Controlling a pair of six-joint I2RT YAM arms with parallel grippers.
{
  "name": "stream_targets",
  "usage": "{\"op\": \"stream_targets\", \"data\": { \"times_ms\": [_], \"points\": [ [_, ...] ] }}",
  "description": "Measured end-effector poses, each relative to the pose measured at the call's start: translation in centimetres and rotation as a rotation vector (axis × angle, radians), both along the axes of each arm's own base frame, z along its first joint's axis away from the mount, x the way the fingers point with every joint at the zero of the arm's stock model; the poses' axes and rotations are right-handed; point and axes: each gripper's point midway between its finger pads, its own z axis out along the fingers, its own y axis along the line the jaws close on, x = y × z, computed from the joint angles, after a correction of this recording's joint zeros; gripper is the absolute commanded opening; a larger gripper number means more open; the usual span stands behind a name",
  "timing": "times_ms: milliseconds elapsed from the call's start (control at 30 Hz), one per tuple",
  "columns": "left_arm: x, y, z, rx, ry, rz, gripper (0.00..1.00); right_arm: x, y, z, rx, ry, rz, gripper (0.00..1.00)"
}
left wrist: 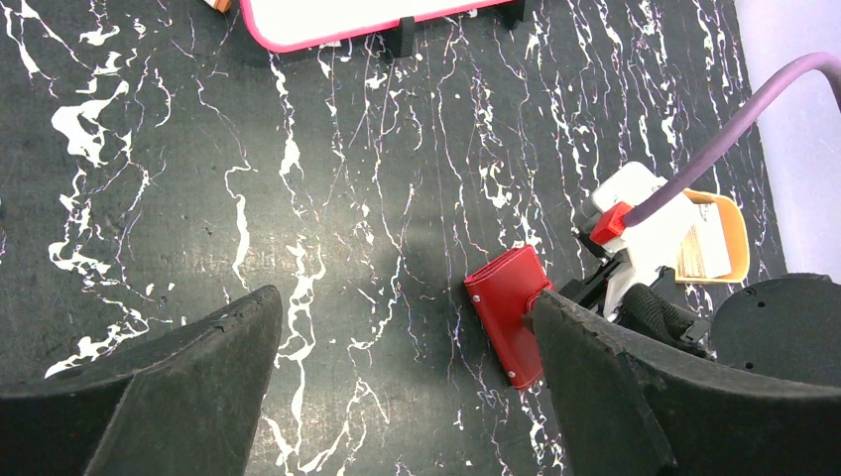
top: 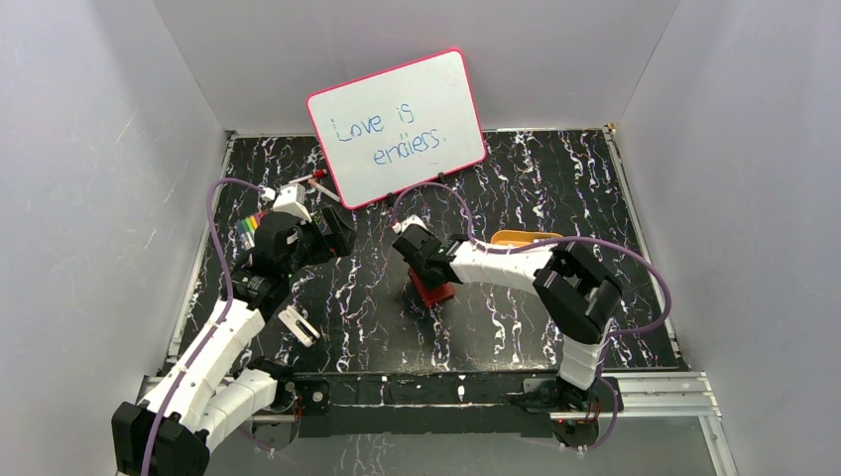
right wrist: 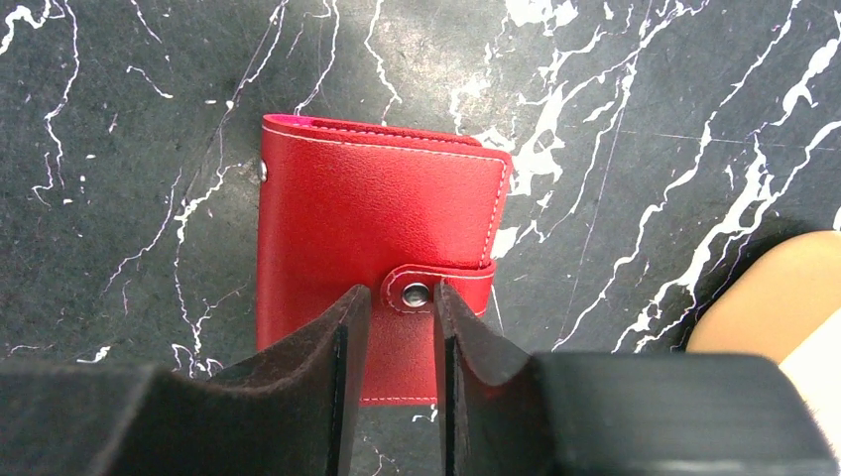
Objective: Put the credit cards into the card holder
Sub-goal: Open the card holder at the center of the board.
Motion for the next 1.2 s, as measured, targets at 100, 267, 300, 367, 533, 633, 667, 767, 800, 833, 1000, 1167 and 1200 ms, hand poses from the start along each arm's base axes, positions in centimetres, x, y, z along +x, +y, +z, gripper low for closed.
{"op": "stream_targets", "data": {
  "times_ms": [100, 267, 300, 367, 533, 633, 667, 767, 800, 833, 1000, 1167, 1200],
  "points": [
    [0.0, 0.0, 0.0, 0.000, 0.000, 0.000, 0.94, 0.0, 0.1, -0.1, -0.001, -0.004, 0.005, 0.32],
    [0.0, 0.0, 0.0, 0.000, 0.001, 0.000, 0.94, 0.2, 0.0, -0.1, -0.009, -0.012, 0.005, 0.23],
    [0.0, 0.0, 0.0, 0.000, 0.001, 0.000, 0.94, 0.3, -0.1, -0.1, -0.011, -0.014, 0.006, 0.20],
    [0.0, 0.0, 0.0, 0.000, 0.001, 0.000, 0.94, 0.3, -0.1, 0.0, -0.015, -0.019, 0.005, 0.12],
    [0.0, 0.0, 0.0, 0.000, 0.001, 0.000, 0.94, 0.5, -0.2, 0.3, -0.012, -0.029, 0.002, 0.00],
    [0.0, 0.0, 0.0, 0.000, 0.002, 0.000, 0.93, 0.5, -0.2, 0.4, -0.006, -0.027, -0.005, 0.00],
    [0.0, 0.0, 0.0, 0.000, 0.003, 0.001, 0.92, 0.4, -0.1, 0.4, -0.003, -0.026, -0.008, 0.00],
    [0.0, -0.2, -0.2, -0.017, 0.017, 0.004, 0.86, 0.3, 0.0, 0.5, 0.012, -0.017, -0.015, 0.00],
    [-0.1, -0.5, -0.4, -0.032, 0.033, 0.001, 0.82, 0.2, 0.0, 0.6, 0.019, -0.013, -0.017, 0.00],
    [-0.1, -0.9, -0.8, -0.055, 0.057, -0.005, 0.78, 0.1, 0.1, 0.7, 0.027, -0.010, -0.021, 0.00],
    [-0.9, -5.4, -3.6, -0.198, 0.221, -0.089, 0.74, -0.6, -0.1, 1.2, 0.087, 0.017, -0.045, 0.00],
    [-4.7, -11.9, -8.8, -0.158, 0.415, -0.241, 0.69, -1.2, -0.7, 1.2, 0.157, 0.062, -0.086, 0.00],
    [-5.3, -12.6, -9.6, -0.149, 0.440, -0.256, 0.67, -1.3, -0.8, 1.2, 0.170, 0.072, -0.094, 0.00]
  ]
}}
